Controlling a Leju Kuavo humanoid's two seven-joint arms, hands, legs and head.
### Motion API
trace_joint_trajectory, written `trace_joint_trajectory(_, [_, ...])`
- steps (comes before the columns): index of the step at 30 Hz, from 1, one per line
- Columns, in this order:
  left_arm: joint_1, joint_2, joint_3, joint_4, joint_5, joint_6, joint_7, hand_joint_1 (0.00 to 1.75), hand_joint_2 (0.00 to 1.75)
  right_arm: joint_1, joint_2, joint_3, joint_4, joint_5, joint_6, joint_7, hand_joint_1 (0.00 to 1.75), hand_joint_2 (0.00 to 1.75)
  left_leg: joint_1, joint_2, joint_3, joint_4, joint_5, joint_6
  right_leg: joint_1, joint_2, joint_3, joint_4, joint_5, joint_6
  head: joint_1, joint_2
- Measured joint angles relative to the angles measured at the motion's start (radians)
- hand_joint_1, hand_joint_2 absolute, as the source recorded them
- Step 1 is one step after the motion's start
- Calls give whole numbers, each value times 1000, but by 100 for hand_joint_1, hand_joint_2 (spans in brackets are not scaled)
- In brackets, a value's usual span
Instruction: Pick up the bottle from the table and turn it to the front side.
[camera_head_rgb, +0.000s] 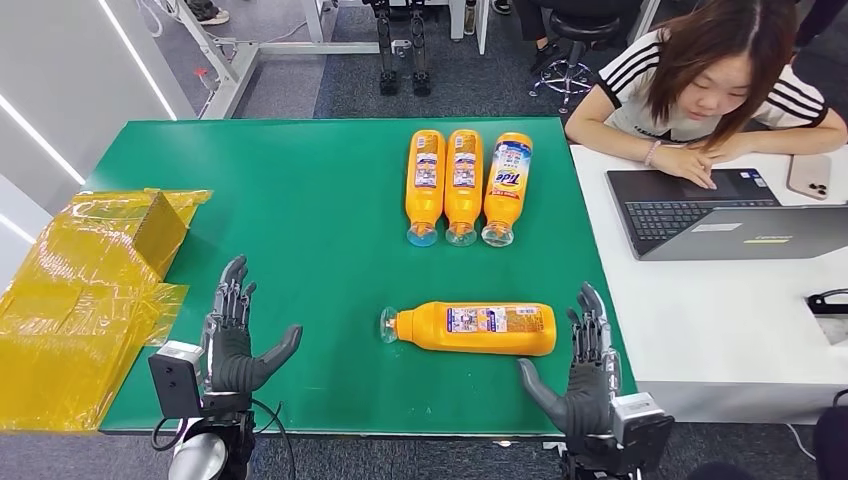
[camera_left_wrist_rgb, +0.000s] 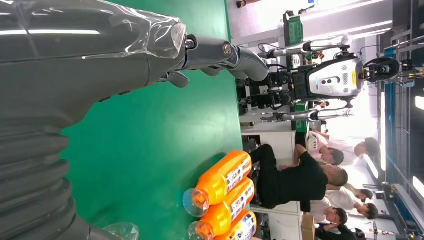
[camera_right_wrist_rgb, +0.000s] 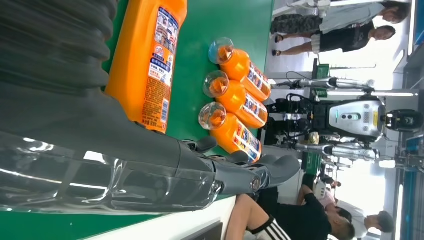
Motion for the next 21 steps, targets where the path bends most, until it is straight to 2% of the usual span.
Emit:
trace_joint_trajectory(5, [-3,0,0,0,0,0,0,0,175,-10,-6,6,2,92,-59,7,0,175,0,0,0,0,0,0,0,0,0,0,0,0,0,0])
trace_joint_trajectory(9, [-15,-2,0,7,-6,-3,0,0,175,-39,-16,7,2,322,-135,69,0,175,0,0,0,0,0,0,0,0,0,0,0,0,0,0])
trace_joint_trajectory(13, [-50,-9,-1,30,-13,-15,0,0,175,-128,-47,9,24,581,-162,198,0,175,0,0,0,0,1,1,0,0,0,0,1,1,0,0])
trace_joint_trajectory(16, [-85,-16,-3,55,-16,-28,1,0,175,-214,-85,13,64,660,-119,287,0,175,0,0,0,1,3,2,0,0,0,0,3,2,0,0])
trace_joint_trajectory(21, [-145,-19,-12,117,-10,-46,1,0,175,-342,-141,35,157,656,63,393,0,175,0,0,0,1,4,1,0,1,0,0,5,2,0,0])
